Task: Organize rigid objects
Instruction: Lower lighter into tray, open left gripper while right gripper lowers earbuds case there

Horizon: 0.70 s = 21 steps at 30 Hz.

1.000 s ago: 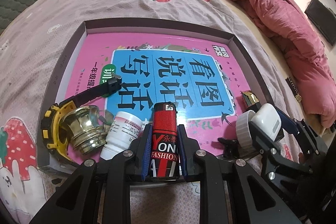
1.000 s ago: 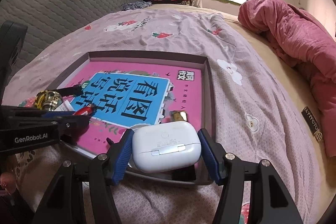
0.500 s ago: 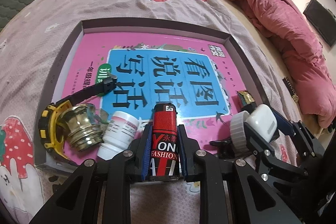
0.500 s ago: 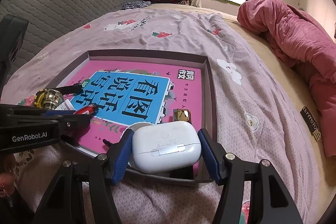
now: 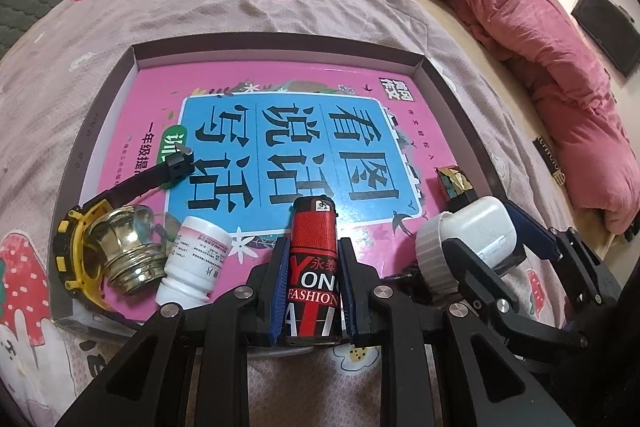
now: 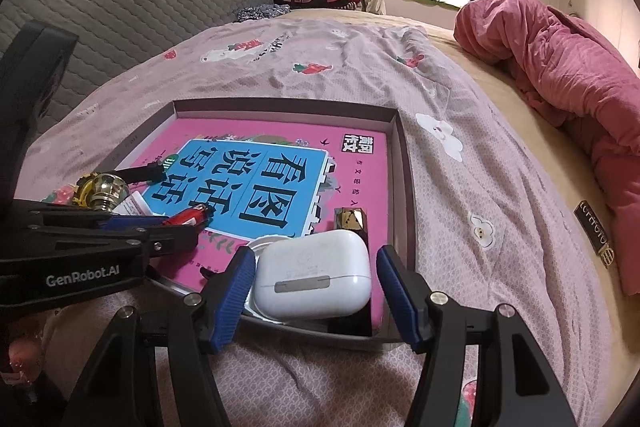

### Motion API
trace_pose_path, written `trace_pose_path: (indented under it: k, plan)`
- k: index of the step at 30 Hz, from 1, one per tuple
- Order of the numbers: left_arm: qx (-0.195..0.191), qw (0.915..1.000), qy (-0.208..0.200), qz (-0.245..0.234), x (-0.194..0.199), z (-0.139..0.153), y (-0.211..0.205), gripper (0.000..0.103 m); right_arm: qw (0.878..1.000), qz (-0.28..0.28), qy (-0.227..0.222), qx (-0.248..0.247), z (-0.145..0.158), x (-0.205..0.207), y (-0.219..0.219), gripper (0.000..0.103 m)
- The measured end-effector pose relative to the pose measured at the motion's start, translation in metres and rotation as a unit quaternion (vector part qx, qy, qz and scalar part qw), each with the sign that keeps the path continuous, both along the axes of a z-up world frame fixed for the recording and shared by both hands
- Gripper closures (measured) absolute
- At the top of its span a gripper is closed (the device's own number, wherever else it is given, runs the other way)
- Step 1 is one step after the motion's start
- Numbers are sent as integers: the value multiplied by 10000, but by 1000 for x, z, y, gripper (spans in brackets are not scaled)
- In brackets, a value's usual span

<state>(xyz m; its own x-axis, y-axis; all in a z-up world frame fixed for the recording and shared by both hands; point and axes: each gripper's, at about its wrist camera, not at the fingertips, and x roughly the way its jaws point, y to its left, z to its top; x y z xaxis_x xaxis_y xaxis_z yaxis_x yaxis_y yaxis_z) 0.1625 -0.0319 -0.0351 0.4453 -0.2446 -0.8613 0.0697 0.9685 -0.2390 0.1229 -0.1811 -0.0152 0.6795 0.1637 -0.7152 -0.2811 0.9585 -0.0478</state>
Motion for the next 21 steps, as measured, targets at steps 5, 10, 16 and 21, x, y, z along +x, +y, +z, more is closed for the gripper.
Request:
trace_pose_path:
  k: [5,10,16,21]
  plan:
    - [92,10000,-10,-11,2,-2,-2,79,10000,-27,14,81,2,0,-2,40]
    - [120,9999,-30,-5,3,-2,-3,79,9999,-24,35,97,1,-2,-4,40]
    - [119,9999,-25,8,8,-2,-4,79,9998,-83,-2,198,6,-5,-8,40]
    - [54,10000,0,40,7,-2,-1,79,9995,-141,-42,273,11,-9,-13,40]
